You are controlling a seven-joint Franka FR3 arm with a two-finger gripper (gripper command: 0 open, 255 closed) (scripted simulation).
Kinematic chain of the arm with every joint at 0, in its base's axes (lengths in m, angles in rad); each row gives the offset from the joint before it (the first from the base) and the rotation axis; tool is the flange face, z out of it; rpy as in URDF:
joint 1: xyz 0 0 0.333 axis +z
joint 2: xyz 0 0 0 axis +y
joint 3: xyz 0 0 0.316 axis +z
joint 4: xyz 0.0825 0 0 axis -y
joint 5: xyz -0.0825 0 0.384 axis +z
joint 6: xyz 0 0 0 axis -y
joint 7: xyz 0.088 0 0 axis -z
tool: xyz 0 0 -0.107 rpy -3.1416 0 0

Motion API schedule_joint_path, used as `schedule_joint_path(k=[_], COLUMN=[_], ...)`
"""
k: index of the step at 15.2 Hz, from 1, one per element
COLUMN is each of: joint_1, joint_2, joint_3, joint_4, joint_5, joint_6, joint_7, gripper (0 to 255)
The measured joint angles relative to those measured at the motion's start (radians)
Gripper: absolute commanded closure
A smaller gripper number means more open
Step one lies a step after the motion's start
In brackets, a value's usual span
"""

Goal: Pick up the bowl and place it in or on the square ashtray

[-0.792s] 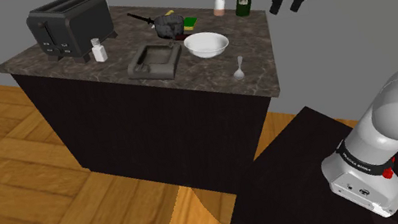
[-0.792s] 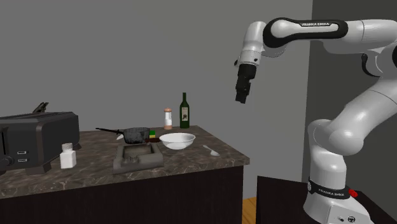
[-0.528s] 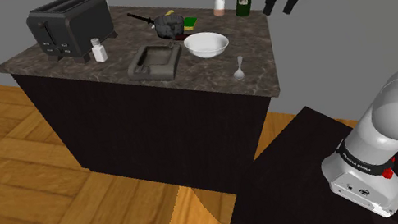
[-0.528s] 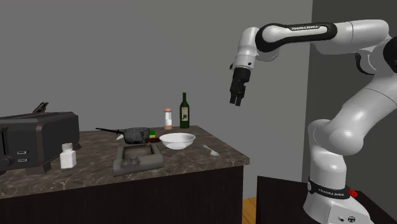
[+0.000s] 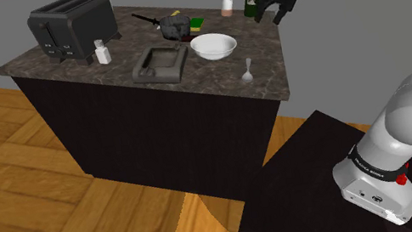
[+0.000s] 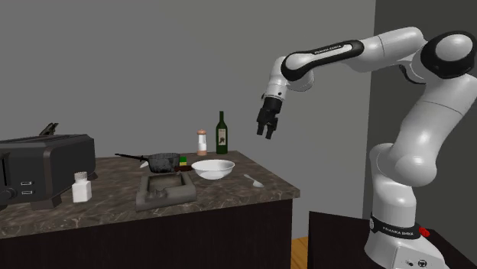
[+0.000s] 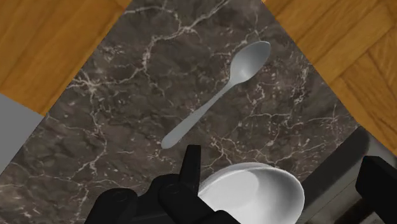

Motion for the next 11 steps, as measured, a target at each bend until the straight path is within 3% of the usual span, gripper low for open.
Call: schedule_joint_path(k=[6, 11], joint_1=[0.021, 0.026], joint_2=[0.221, 0.434], joint_3=[-0.094, -0.157], joint_4=[0.099, 0.219], joint_5=[0.127, 0.284], joint_6=[0.094, 0.132], joint_7=[-0.116, -0.239], gripper=[0, 0])
